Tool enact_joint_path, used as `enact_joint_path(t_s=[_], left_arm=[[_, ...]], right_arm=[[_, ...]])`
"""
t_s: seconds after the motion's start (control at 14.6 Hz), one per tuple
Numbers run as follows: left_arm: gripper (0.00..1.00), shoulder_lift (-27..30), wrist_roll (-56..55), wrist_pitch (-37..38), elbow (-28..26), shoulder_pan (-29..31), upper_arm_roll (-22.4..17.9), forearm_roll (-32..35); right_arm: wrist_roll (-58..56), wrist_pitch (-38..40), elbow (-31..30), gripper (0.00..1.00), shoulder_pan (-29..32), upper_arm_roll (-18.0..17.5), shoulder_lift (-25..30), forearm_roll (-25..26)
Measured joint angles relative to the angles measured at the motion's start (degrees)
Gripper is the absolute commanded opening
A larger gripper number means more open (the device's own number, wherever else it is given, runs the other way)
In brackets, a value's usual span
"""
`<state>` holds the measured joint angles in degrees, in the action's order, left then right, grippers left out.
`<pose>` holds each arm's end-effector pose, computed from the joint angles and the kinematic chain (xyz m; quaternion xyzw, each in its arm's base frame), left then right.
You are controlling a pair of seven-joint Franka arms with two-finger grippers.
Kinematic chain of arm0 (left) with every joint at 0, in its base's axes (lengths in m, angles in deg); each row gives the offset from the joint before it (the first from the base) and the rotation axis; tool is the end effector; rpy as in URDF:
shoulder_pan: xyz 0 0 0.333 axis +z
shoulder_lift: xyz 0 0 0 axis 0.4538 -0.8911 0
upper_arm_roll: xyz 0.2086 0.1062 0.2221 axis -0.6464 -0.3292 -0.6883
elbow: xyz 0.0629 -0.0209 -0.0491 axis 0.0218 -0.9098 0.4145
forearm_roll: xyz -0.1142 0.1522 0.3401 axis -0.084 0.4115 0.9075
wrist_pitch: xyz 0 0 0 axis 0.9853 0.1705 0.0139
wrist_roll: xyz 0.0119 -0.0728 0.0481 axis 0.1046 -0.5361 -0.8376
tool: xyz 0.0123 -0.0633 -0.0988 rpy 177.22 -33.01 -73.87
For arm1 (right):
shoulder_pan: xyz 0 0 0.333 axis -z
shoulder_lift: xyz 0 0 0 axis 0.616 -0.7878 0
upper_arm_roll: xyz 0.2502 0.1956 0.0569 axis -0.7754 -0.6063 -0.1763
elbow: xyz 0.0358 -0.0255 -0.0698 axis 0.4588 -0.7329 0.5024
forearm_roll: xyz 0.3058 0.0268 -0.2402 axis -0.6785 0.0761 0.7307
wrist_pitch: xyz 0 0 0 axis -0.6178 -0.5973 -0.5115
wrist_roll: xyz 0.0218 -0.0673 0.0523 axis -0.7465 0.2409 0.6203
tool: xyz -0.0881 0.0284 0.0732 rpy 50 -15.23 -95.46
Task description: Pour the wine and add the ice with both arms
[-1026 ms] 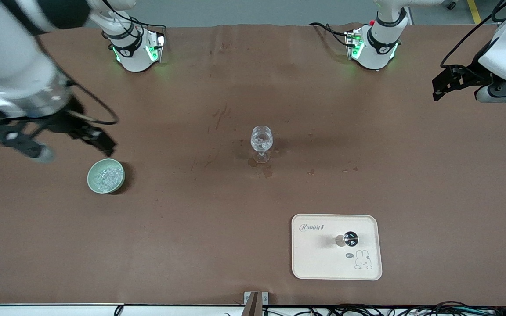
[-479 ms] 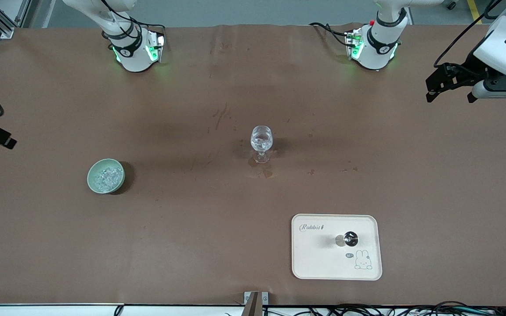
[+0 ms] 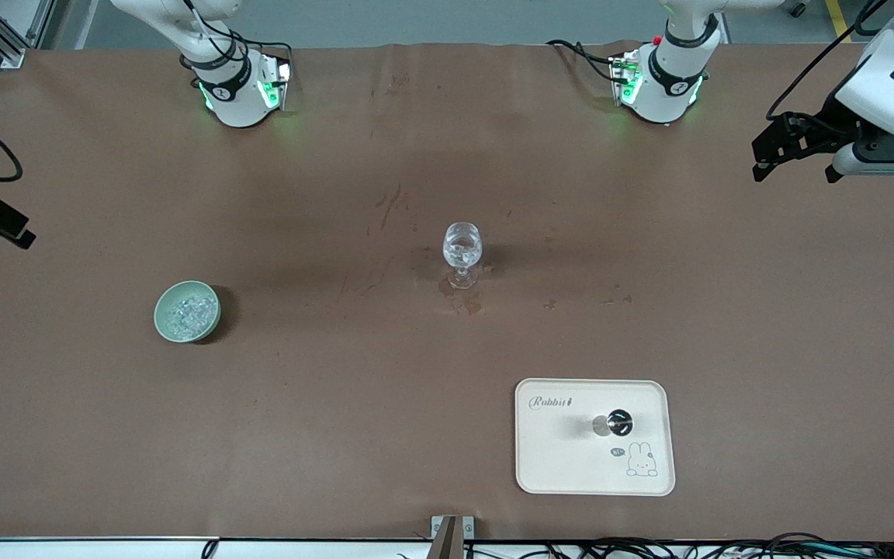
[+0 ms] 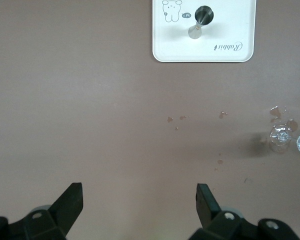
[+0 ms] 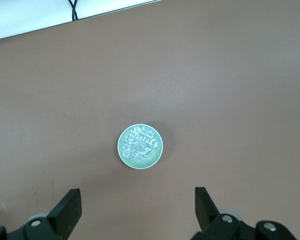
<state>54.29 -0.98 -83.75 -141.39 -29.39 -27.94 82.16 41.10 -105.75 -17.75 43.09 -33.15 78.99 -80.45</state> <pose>0.5045 -0.0884 0.6434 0.9993 -0.0224 0.0306 0.0004 0.5635 -0.0331 0.6413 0.9909 -0.1209 0.0516 0.0277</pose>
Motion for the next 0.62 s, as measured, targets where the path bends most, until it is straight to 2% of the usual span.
enact_joint_path(t_s=[0.34, 0.62], left_arm=[[1.0, 2.81, 0.72, -2.59, -3.93, 0.3, -0.03, 0.0], [1.0, 2.83, 1.53, -2.34, -3.28, 0.3, -0.03, 0.0]], right_arm=[[-1.28, -1.18, -2.23, 1.0, 0.72, 0.16, 1.87, 0.0], [-1.73, -1.18, -2.28, 1.0, 1.01, 0.1, 1.87, -1.26]])
